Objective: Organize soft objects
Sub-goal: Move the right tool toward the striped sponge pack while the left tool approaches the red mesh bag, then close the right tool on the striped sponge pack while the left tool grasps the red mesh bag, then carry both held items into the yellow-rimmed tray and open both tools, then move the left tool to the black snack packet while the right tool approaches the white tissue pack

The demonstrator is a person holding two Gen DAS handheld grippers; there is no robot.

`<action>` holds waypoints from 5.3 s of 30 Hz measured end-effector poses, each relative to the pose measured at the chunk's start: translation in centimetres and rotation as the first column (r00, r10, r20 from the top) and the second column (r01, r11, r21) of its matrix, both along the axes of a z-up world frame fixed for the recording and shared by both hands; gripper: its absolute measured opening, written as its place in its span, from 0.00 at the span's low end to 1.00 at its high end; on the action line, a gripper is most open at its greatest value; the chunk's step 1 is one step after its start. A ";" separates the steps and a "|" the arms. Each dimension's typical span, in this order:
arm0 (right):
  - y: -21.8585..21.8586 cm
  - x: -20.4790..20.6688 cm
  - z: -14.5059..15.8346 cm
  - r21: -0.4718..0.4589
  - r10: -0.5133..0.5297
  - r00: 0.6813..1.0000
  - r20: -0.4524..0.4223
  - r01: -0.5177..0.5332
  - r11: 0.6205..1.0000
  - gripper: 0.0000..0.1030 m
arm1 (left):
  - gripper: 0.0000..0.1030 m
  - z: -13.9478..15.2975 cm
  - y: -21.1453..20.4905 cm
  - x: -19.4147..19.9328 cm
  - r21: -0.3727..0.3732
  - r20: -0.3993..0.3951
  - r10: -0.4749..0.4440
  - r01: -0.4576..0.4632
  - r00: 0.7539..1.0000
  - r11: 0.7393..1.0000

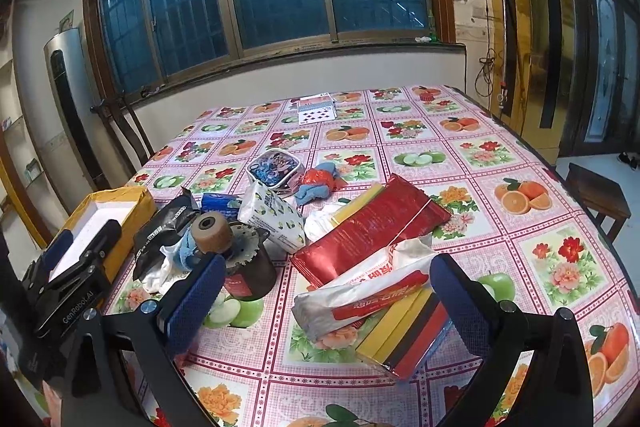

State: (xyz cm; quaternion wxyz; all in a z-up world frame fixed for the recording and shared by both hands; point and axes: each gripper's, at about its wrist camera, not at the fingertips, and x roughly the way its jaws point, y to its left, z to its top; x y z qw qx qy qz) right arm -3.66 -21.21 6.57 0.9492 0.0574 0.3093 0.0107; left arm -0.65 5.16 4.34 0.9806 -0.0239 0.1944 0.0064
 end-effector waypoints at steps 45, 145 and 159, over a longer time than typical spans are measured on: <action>-8.9 0.8 -4.7 0.067 -0.041 0.932 -0.360 0.069 0.995 1.00 | 1.00 -6.2 -4.6 3.1 -0.138 -0.708 -0.193 0.135 0.679 0.981; 18.5 11.4 1.4 0.299 0.524 0.835 -0.166 -0.464 0.834 0.77 | 0.73 -0.6 20.8 9.3 -0.230 -0.578 0.041 -0.211 0.815 0.950; -1.1 0.6 -0.1 0.227 0.272 0.953 -0.134 -0.238 0.945 0.80 | 0.77 0.8 6.7 6.4 -0.096 -0.492 -0.244 0.227 0.835 0.969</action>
